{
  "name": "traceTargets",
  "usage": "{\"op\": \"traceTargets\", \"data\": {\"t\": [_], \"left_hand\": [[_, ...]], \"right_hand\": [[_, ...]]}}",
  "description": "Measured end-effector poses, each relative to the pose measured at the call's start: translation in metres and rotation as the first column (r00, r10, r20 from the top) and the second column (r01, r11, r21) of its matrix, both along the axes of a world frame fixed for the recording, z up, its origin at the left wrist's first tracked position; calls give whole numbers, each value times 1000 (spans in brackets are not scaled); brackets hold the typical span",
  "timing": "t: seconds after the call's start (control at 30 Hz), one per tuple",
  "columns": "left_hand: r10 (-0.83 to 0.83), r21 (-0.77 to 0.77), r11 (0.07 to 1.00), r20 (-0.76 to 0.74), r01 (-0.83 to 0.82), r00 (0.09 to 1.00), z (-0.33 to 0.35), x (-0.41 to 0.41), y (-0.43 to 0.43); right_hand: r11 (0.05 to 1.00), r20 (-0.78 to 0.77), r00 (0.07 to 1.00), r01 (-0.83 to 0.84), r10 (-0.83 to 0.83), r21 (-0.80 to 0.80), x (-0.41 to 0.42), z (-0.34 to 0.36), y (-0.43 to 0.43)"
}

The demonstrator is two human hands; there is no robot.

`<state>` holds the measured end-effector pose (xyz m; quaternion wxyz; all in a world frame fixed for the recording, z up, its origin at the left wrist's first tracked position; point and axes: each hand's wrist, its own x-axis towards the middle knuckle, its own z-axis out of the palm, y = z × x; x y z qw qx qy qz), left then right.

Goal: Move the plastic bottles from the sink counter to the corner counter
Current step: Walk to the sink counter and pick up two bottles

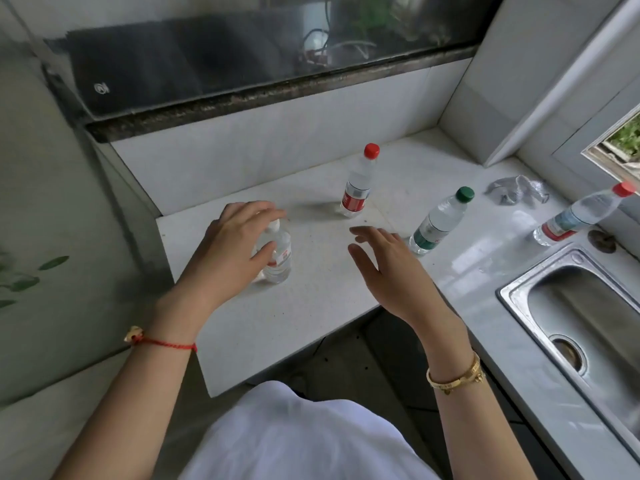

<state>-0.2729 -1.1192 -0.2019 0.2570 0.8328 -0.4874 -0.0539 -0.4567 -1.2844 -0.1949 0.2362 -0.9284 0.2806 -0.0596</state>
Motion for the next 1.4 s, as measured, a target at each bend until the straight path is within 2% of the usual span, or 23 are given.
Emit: {"op": "traceTargets", "data": {"t": [0.37,0.67,0.9,1.1,1.4], "left_hand": [[-10,221,974,-170,48,985,-35,38,-38],[14,164,986,-231,25,973,-40,43,-58],[61,159,987,-234,-24,970,-37,34,-75],[75,80,995,-192,-60,979,-23,32,-100],[106,91,992,-193,-90,976,-17,34,-129]], "right_hand": [[999,12,999,-35,35,17,32,-14,-17],[995,22,995,-99,99,11,50,-19,-55],[990,68,992,-103,110,-91,74,-18,-116],[982,69,996,-50,63,-183,110,-21,-179],[987,-110,991,-93,79,-131,153,-48,-224]]}}
